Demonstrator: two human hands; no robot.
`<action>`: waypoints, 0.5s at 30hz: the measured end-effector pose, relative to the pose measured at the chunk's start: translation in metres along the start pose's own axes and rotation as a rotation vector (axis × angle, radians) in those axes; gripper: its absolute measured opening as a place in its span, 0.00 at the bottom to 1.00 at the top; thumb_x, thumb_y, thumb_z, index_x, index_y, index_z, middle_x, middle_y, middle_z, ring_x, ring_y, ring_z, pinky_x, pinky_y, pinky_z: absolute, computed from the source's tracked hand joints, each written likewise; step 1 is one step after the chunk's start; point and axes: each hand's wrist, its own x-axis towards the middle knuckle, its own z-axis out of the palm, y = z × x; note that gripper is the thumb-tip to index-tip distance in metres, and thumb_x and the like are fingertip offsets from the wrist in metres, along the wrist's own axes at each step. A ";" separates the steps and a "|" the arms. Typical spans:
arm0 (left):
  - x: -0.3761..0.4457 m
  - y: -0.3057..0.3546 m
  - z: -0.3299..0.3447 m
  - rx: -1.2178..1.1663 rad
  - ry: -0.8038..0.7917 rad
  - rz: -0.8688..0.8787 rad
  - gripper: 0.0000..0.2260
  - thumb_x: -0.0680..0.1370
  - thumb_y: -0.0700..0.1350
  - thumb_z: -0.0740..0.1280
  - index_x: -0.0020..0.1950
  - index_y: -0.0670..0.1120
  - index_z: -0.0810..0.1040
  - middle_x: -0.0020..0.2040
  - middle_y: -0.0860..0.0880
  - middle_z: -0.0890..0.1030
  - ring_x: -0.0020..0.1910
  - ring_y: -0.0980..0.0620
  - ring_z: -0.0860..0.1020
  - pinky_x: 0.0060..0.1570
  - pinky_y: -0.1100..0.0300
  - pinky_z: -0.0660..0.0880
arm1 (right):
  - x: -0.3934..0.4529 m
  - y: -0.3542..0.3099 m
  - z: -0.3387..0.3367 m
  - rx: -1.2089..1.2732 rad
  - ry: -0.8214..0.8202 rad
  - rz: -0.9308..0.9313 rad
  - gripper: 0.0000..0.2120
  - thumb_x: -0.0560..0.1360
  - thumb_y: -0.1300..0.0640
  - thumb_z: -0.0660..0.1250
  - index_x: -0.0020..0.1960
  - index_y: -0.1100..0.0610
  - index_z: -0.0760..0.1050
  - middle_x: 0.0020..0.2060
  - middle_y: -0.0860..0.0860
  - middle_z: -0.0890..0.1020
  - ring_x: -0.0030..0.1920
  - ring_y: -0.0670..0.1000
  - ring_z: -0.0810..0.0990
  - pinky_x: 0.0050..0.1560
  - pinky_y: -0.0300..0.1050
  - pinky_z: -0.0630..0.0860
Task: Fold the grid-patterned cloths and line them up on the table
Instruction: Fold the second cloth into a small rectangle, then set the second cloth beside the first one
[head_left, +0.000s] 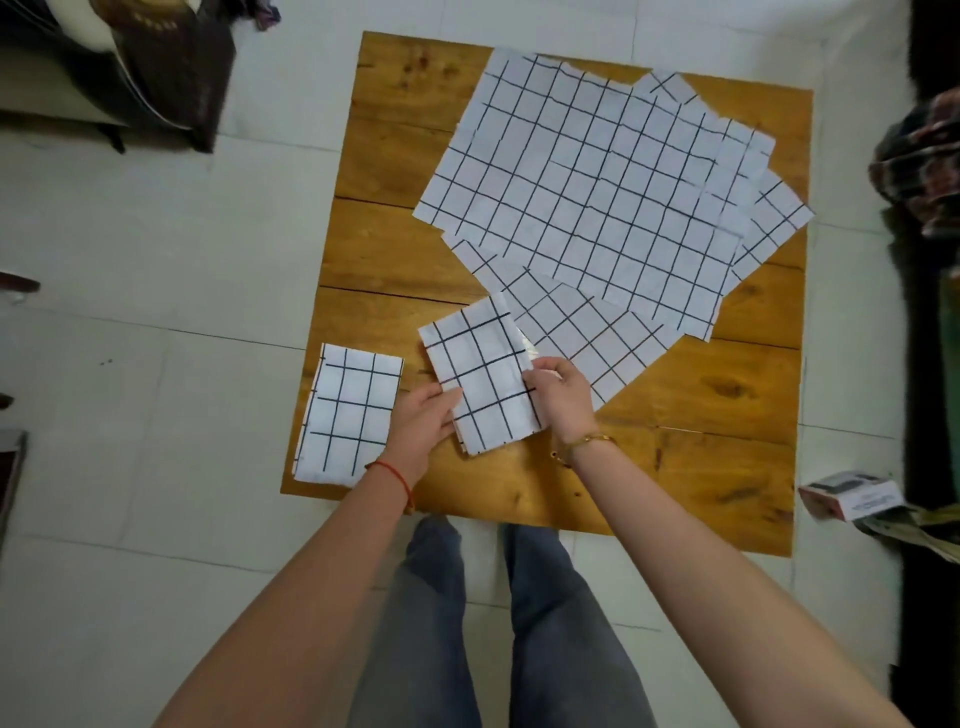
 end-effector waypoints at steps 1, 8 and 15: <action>0.000 -0.003 -0.008 0.048 0.034 0.017 0.13 0.76 0.43 0.69 0.60 0.41 0.78 0.51 0.45 0.83 0.54 0.47 0.81 0.54 0.54 0.79 | -0.004 0.007 0.008 0.012 0.014 0.003 0.06 0.72 0.62 0.66 0.45 0.53 0.75 0.38 0.53 0.79 0.38 0.52 0.77 0.41 0.45 0.75; -0.001 -0.007 -0.054 0.567 0.133 0.220 0.19 0.76 0.38 0.68 0.67 0.44 0.74 0.56 0.50 0.79 0.55 0.51 0.78 0.56 0.60 0.75 | -0.030 0.059 0.037 -0.378 -0.001 -0.127 0.09 0.71 0.63 0.66 0.41 0.49 0.72 0.32 0.47 0.78 0.36 0.48 0.78 0.39 0.43 0.75; 0.002 -0.008 -0.077 0.725 0.113 0.314 0.16 0.75 0.36 0.69 0.63 0.43 0.76 0.50 0.48 0.81 0.42 0.57 0.78 0.28 0.76 0.71 | -0.037 0.076 0.054 -0.574 0.005 -0.182 0.04 0.73 0.61 0.66 0.43 0.53 0.72 0.31 0.45 0.75 0.33 0.44 0.72 0.33 0.36 0.67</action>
